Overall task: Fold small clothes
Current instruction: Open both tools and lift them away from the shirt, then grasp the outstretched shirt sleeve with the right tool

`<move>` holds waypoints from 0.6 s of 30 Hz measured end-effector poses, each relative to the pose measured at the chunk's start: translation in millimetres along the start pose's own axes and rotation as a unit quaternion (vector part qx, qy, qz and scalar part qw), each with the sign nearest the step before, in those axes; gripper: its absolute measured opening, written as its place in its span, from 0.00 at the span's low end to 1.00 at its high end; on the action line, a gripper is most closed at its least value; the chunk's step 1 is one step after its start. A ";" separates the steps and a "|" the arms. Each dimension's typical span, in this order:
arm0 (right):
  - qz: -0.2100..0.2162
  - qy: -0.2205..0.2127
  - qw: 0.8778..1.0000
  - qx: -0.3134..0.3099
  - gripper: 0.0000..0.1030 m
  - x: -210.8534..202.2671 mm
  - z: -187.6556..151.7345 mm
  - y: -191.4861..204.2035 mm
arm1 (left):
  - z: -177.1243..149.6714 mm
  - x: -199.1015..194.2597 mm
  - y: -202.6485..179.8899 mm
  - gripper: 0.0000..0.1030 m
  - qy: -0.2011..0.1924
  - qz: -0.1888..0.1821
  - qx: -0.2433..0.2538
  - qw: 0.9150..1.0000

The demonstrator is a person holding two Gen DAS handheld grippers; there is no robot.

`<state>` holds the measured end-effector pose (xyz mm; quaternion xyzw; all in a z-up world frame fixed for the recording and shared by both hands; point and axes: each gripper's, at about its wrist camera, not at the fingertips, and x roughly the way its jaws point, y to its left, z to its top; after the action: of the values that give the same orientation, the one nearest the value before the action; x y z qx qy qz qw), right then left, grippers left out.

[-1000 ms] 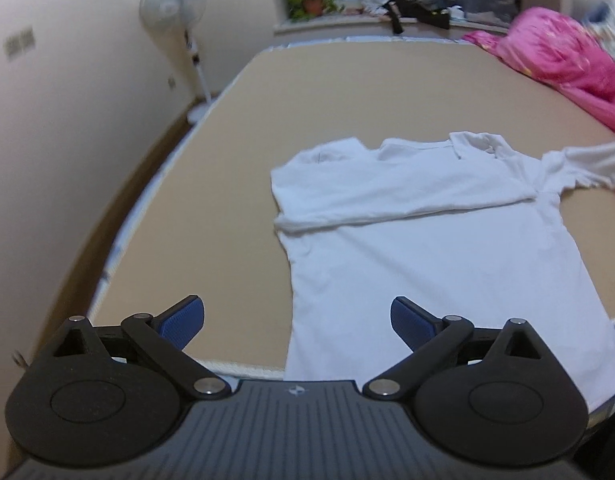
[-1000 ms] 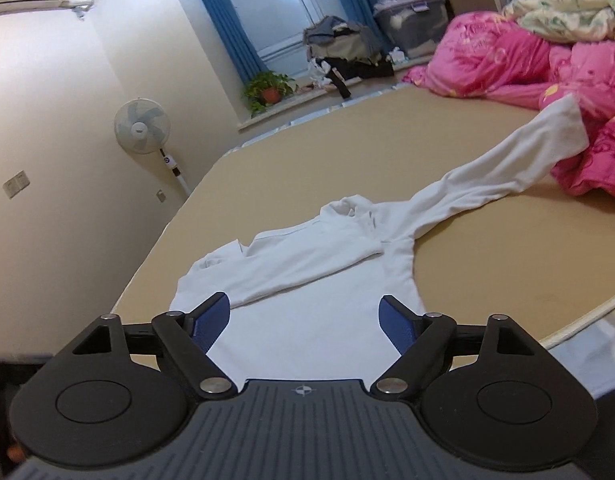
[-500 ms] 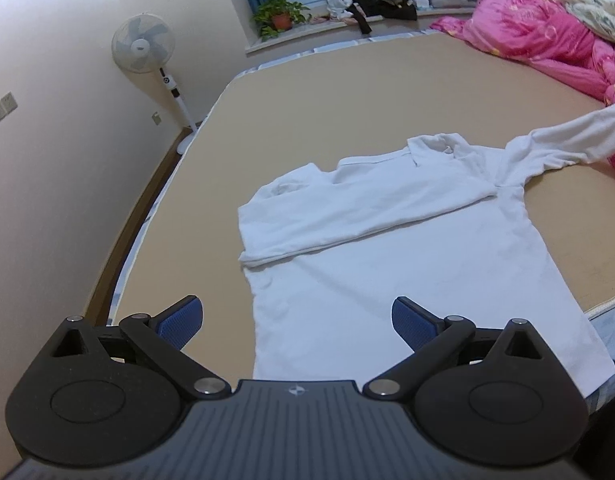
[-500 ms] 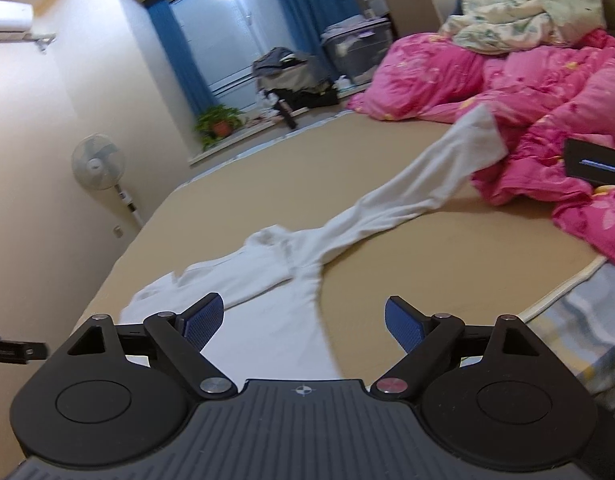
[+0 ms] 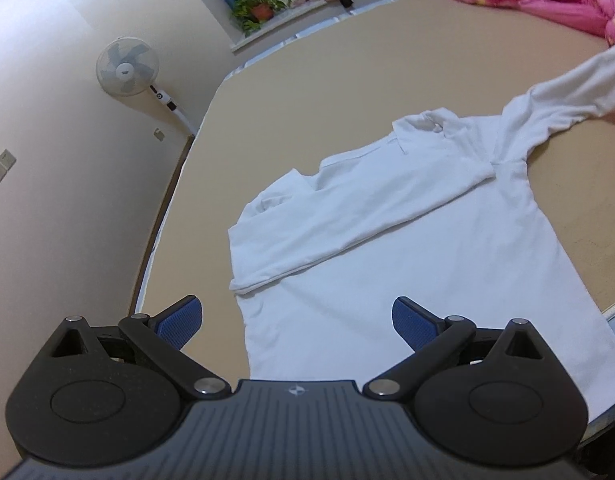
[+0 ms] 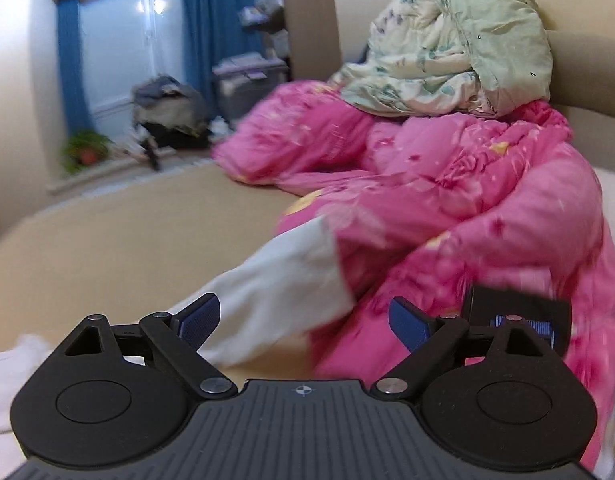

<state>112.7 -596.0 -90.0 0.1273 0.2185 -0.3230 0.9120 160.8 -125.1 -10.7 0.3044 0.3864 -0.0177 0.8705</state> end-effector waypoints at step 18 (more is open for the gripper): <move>0.159 0.029 0.987 0.026 0.06 42.0 40.3 14.6 | 14.0 25.4 -24.2 0.99 0.028 0.001 0.020 0.999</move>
<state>164.1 -622.4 -73.7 0.1931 0.2131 -0.1761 0.9414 181.5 -147.2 -33.3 0.3224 0.4104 -0.0163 0.8529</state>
